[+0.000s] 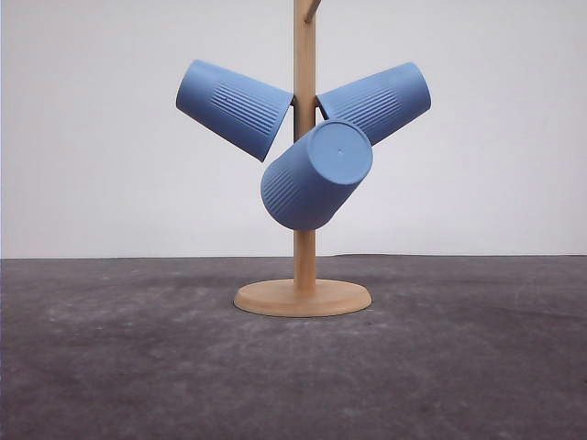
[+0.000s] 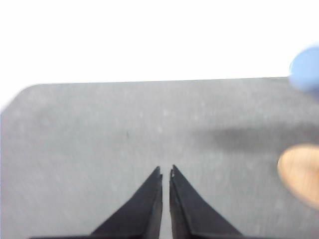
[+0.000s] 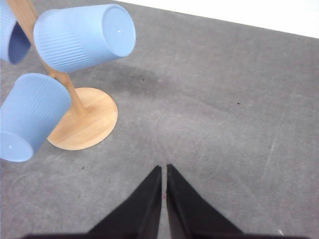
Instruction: Place three cups
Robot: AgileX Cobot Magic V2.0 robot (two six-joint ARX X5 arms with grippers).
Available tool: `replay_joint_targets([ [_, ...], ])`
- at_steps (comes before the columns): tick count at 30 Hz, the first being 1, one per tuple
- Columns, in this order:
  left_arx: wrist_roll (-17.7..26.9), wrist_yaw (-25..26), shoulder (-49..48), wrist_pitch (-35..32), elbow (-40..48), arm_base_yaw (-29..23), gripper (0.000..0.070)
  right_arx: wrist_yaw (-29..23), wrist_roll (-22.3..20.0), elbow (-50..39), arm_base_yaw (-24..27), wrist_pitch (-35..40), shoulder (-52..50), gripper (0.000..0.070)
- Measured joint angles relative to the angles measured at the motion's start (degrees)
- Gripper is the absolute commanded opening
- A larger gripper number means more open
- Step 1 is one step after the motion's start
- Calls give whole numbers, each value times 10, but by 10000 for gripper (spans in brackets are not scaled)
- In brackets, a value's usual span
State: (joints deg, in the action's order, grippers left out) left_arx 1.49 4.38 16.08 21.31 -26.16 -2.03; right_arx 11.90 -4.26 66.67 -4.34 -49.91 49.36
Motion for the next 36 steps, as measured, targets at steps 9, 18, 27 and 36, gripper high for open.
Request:
replay_joint_targets([
  [9, -39, -31, -157, -98, 203, 0, 0, 0, 0, 0, 0, 0, 0, 12],
  [18, -48, -41, -158, -120, 242, 1, 0, 0, 0, 0, 0, 0, 0, 12],
  [27, -48, -45, -158, -123, 246, 4, 0, 0, 0, 0, 0, 0, -1, 12],
  [36, -48, -45, -158, -121, 246, 4, 0, 0, 0, 0, 0, 0, 0, 11],
])
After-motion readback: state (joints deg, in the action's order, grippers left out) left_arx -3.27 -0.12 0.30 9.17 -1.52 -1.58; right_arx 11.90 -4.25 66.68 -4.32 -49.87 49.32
